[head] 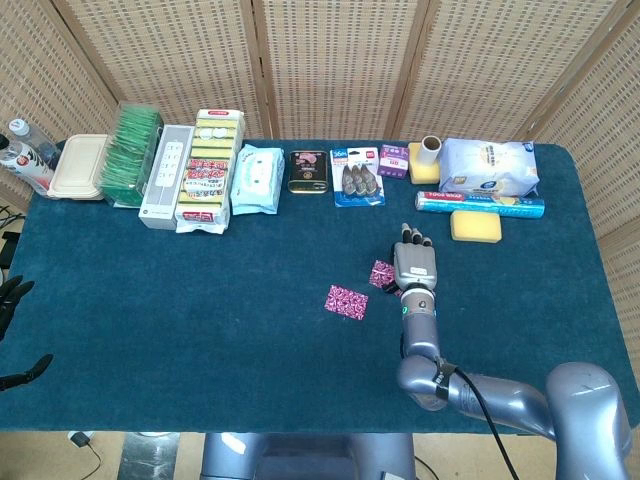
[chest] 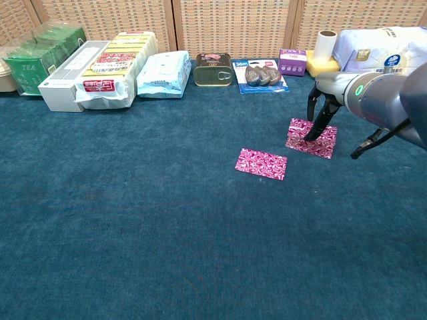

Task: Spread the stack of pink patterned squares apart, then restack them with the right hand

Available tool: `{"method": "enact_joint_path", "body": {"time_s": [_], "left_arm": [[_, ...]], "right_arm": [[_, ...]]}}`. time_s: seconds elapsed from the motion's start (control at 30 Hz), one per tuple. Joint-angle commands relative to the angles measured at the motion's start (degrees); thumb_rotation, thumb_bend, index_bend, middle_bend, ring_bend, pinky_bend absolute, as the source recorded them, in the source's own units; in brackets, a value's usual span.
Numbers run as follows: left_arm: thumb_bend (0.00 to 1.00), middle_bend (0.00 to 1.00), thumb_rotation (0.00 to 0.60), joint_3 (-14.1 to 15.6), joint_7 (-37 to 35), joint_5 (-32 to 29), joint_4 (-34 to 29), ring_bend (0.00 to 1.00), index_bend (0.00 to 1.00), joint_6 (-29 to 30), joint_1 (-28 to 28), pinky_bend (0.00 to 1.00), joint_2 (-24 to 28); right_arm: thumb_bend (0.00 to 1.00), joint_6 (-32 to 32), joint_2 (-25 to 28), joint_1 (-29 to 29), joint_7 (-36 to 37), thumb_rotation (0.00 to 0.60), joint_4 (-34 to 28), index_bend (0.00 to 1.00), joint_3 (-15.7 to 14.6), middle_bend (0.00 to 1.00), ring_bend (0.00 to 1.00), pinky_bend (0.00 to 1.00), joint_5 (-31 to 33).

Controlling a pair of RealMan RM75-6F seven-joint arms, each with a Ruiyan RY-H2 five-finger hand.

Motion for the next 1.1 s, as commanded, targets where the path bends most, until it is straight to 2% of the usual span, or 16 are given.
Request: {"method": "enact_joint_path", "body": {"time_s": [0.03, 0.23, 1.1], "left_arm": [[0.23, 0.0, 0.6, -0.1, 0.2, -0.2, -0.1, 0.0, 0.0, -0.1, -0.1, 0.06, -0.1], [0.23, 0.0, 0.6, -0.1, 0.9, -0.7, -0.4, 0.0, 0.0, -0.3, -0.1, 0.06, -0.3], [0.23, 0.0, 0.6, -0.2, 1.4, -1.3, -0.7, 0.0, 0.0, -0.8, -0.4, 0.06, -0.3]], "right_arm": [[0.25, -0.8, 0.3, 0.0, -0.9, 0.547, 0.5, 0.45, -0.1, 0.0, 0.0, 0.11, 0.9], [0.25, -2.6, 0.4, -0.5, -1.4, 0.549, 1.4, 0.45, -1.7, 0.0, 0.0, 0.12, -0.1], [0.25, -4.9, 0.5, 0.3, -1.7, 0.549, 2.7, 0.4, -0.6, 0.0, 0.0, 0.12, 1.8]]}}
